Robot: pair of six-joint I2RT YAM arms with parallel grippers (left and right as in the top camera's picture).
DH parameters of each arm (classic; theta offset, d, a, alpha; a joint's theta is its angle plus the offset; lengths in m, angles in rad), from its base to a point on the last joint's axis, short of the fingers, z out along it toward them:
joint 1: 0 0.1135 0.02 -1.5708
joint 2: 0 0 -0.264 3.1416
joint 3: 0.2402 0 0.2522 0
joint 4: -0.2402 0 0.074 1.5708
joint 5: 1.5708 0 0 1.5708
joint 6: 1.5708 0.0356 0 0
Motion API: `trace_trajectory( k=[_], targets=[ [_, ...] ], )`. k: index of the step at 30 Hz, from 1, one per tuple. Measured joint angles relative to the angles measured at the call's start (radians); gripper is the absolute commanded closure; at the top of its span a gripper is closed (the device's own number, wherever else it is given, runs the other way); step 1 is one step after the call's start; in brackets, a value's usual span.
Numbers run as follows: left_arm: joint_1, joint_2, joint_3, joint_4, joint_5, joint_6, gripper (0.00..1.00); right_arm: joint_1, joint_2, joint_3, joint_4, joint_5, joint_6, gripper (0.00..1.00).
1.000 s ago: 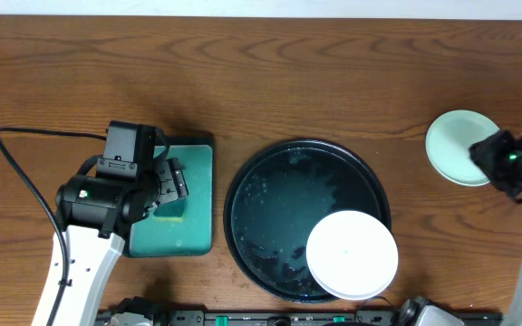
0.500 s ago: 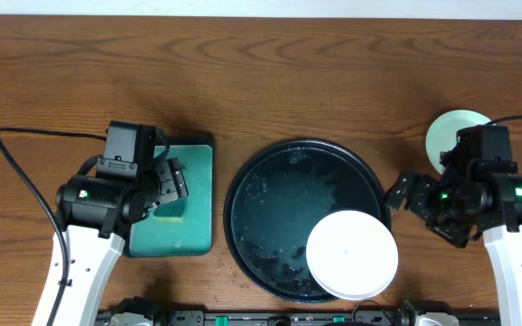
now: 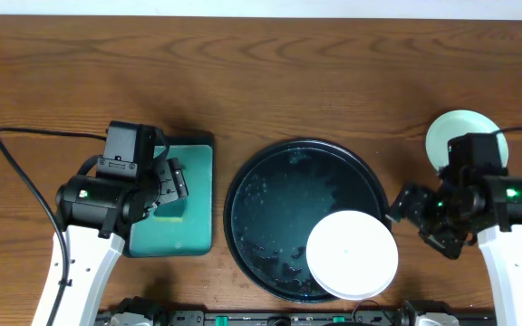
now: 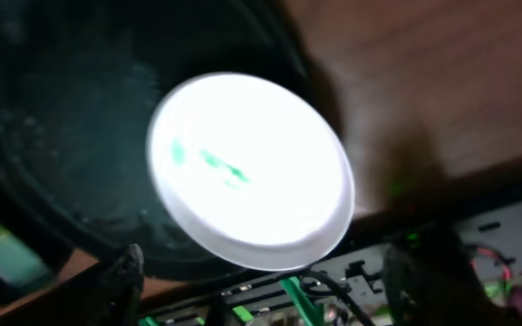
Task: Clean dirty plates on tray and stack at the side
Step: 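Move the right gripper back and grip the white plate's rim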
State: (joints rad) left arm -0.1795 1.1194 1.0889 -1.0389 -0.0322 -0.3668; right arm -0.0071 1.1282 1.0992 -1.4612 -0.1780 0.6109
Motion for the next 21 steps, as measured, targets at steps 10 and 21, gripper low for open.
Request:
trace_trajectory(
  k=[10,21],
  targets=[
    [0.000,0.001,0.000,0.003,0.000,0.000,0.19,0.000,-0.060,-0.364,0.118,-0.058,0.072,0.39],
    [0.000,0.001,0.000,0.002,0.000,0.000,0.19,0.000,-0.060,-0.550,0.268,-0.102,0.120,0.65]
  ],
)
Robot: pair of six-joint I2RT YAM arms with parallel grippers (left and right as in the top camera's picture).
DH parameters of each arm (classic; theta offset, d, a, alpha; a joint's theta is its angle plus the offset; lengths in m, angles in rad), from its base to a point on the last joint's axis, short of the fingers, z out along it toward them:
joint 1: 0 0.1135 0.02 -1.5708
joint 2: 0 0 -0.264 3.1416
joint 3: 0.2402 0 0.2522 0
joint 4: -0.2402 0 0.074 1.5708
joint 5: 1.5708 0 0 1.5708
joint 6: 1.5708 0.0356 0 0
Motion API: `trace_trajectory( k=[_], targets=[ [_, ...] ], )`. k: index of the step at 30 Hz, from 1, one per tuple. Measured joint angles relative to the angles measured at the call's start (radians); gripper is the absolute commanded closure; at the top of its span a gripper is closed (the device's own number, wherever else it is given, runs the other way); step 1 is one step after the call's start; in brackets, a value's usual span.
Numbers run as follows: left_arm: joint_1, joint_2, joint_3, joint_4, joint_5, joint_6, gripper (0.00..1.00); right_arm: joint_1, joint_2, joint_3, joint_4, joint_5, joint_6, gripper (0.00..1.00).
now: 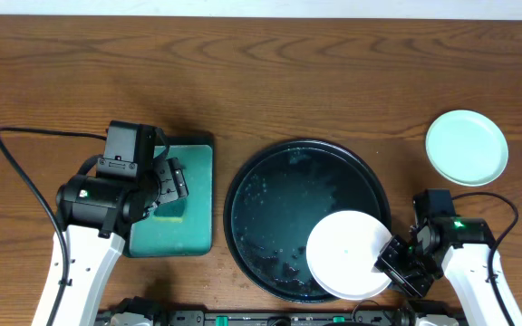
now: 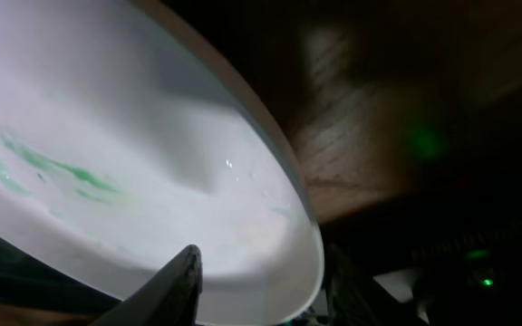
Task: Clean dirty plates on tray and stack at the side
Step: 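Move the right gripper back and grip the white plate's rim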
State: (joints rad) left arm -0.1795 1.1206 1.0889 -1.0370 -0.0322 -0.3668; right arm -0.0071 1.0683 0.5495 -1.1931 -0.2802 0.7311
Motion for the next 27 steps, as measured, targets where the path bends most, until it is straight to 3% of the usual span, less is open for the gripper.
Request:
trace_trajectory(
  k=[4,6,10,15,17,19,27],
  targets=[
    [0.000,0.000,0.000,0.000,0.000,0.000,0.19,0.000,0.000,-0.004,0.028,0.000,0.004,0.67],
    [0.000,0.000,0.000,0.000,0.000,0.000,0.19,0.000,0.000,-0.004,0.032,0.004,0.003,0.73],
    [0.000,0.000,0.000,0.000,0.000,0.001,0.19,0.000,0.000,-0.005,0.034,0.031,0.008,0.71],
    [0.000,0.000,0.000,0.000,0.000,0.002,0.19,0.000,0.000,-0.027,0.056,0.051,0.008,0.76],
    [0.000,0.000,0.000,0.000,0.000,0.002,0.19,0.000,0.000,-0.037,0.064,0.054,0.009,0.80],
    [0.000,0.000,0.000,0.000,0.000,0.002,0.19,0.000,0.000,-0.042,0.072,0.056,0.008,0.98],
    [0.000,0.000,0.000,0.000,0.000,0.002,0.19,0.000,0.000,-0.042,0.099,0.060,0.010,0.99]
  ],
)
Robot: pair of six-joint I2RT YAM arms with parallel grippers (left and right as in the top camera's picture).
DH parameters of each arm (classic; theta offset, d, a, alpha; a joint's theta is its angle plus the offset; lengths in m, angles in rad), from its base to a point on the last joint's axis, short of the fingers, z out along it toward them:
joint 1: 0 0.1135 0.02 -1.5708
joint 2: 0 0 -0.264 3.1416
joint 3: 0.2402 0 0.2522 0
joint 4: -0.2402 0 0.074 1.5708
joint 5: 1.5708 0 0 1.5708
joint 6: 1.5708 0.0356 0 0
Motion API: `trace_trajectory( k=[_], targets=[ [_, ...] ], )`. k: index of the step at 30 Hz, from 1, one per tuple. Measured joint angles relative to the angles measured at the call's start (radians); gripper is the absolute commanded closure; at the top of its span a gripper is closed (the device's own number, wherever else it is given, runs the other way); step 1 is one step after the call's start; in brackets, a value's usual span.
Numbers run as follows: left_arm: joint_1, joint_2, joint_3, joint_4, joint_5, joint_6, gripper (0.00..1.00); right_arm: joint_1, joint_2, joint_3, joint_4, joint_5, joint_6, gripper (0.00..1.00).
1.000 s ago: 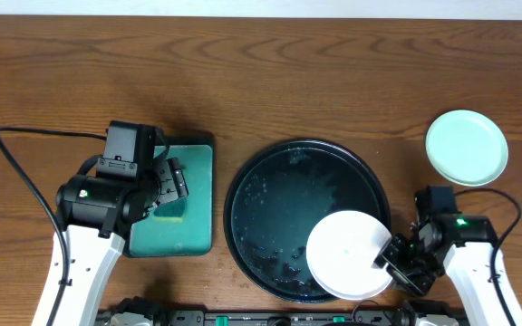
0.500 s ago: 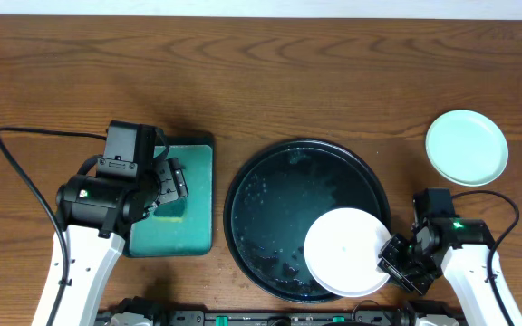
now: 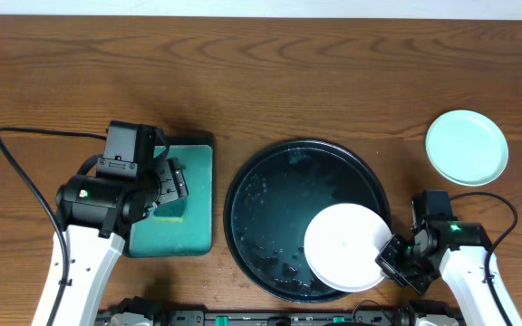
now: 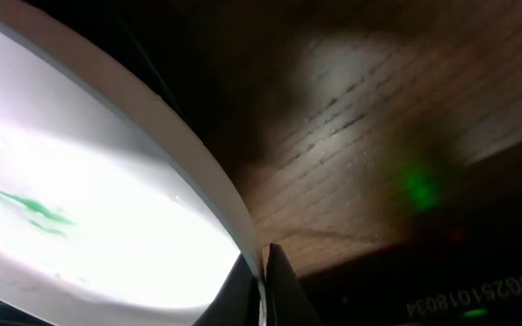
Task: Clean dirty plates on tray and stack at the side
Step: 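Move the right gripper back and grip the white plate's rim, then drag the white plate toward the tray center with the right gripper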
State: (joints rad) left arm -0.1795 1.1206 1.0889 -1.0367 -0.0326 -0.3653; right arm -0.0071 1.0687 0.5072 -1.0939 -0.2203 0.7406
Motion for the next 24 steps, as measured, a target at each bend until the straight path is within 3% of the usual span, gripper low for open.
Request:
trace_trajectory(
  k=[13,16,24],
  targets=[
    [0.000,0.000,0.000,0.000,0.000,0.000,0.20,0.000,0.004,0.089,0.138,-0.055,-0.110,0.99],
    [0.000,0.000,0.000,0.000,0.000,0.001,0.30,0.000,0.008,0.113,0.209,-0.063,-0.127,0.99],
    [0.000,0.031,0.000,0.001,0.000,0.003,0.38,0.026,0.225,0.115,0.370,-0.109,-0.182,0.99]
  ],
)
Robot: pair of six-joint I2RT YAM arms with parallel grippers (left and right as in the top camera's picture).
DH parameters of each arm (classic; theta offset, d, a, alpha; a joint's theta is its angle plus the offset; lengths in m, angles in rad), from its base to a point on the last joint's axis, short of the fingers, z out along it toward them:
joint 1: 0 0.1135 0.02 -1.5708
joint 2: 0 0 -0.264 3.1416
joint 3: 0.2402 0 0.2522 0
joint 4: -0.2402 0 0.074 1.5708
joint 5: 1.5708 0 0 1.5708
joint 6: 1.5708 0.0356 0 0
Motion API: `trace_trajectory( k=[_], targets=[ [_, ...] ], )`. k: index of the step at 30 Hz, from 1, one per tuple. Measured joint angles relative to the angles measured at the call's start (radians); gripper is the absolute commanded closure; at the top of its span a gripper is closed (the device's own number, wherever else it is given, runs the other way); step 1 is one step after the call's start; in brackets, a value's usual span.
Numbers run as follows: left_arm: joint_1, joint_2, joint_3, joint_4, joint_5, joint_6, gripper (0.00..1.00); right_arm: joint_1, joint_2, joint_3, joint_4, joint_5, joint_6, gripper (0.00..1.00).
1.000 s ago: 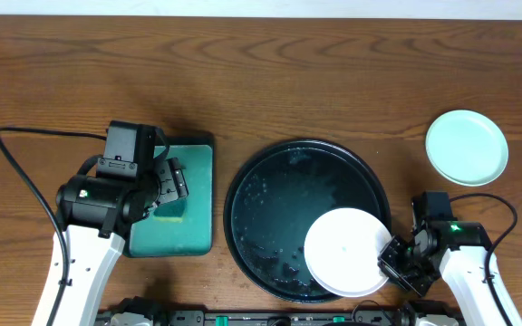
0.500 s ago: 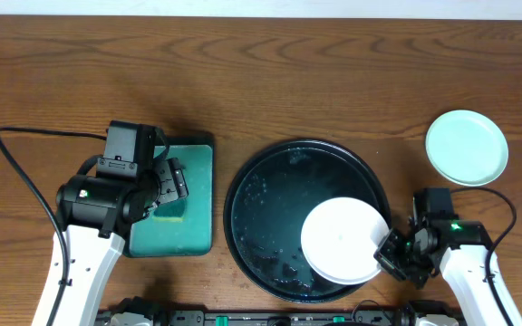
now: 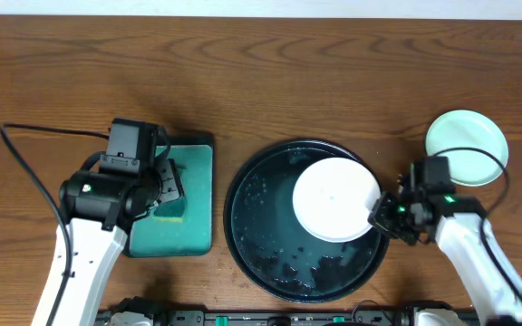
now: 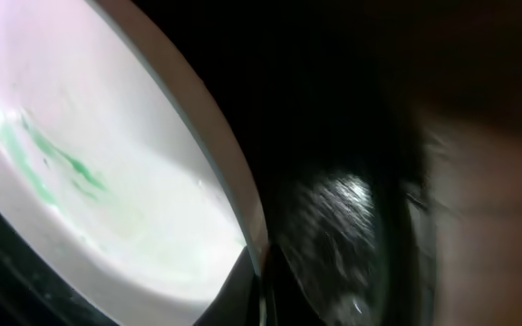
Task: Clean dirty plates on tray and stack at the side
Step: 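Drag the white plate toward the tray center with the right gripper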
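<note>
A white plate (image 3: 333, 199) with green smears (image 4: 57, 158) hangs tilted over the round dark tray (image 3: 261, 226). My right gripper (image 3: 384, 215) is shut on the plate's right rim; in the right wrist view the fingers (image 4: 243, 290) pinch the rim at the bottom edge. A pale green plate (image 3: 466, 138) lies on the table at the far right. On the left, my left gripper (image 3: 172, 181) sits over a yellow-green sponge (image 3: 172, 212) on a green mat (image 3: 193, 226). Whether its jaws hold the sponge is hidden.
Wet patches and suds lie on the tray floor (image 3: 288, 267). A black cable (image 3: 25, 149) loops left of the left arm. Bare wooden table (image 3: 270, 72) runs along the far side.
My right gripper, shut on the white plate's rim, has moved up and to the left; the plate is now over the tray's middle right instead of its front right edge. The left arm has barely shifted.
At first the right gripper was open beside the tray, with the white plate resting on the tray's front right rim. Then it stood open around the plate's right edge, then shut on the rim. Now the plate is held over the tray's middle right.
</note>
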State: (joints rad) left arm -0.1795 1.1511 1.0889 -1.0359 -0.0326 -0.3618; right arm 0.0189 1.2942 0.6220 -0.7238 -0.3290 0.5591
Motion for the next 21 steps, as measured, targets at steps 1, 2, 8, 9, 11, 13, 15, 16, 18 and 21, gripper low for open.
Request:
trace_trajectory(
  k=[1,2,8,9,11,13,15,16,18,21],
  targets=[
    [0.000,0.010,0.000,0.001,0.000,0.000,0.38,0.014,0.034,0.000,0.026,-0.011,-0.005,0.99],
    [0.000,0.021,0.000,0.003,0.000,0.000,0.38,0.027,0.067,0.000,0.051,-0.021,-0.009,0.99],
    [0.000,0.108,0.000,0.023,0.000,0.000,0.38,0.087,0.219,0.012,0.163,-0.096,-0.026,0.99],
    [0.000,0.124,0.000,0.035,0.000,0.001,0.38,0.092,0.238,0.021,0.175,-0.113,-0.030,0.99],
    [0.000,0.158,0.000,0.062,0.000,0.005,0.39,0.105,0.273,0.038,0.193,-0.151,-0.043,0.99],
    [0.000,0.200,-0.008,0.099,0.000,0.013,0.45,0.117,0.303,0.052,0.201,-0.187,-0.052,0.99],
    [0.000,0.234,-0.026,0.129,0.000,0.022,0.45,0.127,0.323,0.060,0.206,-0.216,-0.060,0.99],
    [0.000,0.251,-0.038,0.145,0.000,0.023,0.45,0.129,0.328,0.061,0.206,-0.227,-0.061,0.99],
    [0.003,0.281,-0.071,0.188,0.000,0.022,0.45,0.129,0.335,0.062,0.208,-0.241,-0.067,0.99],
    [0.024,0.309,-0.126,0.242,0.000,0.022,0.45,0.129,0.335,0.063,0.208,-0.242,-0.068,0.99]
  ],
)
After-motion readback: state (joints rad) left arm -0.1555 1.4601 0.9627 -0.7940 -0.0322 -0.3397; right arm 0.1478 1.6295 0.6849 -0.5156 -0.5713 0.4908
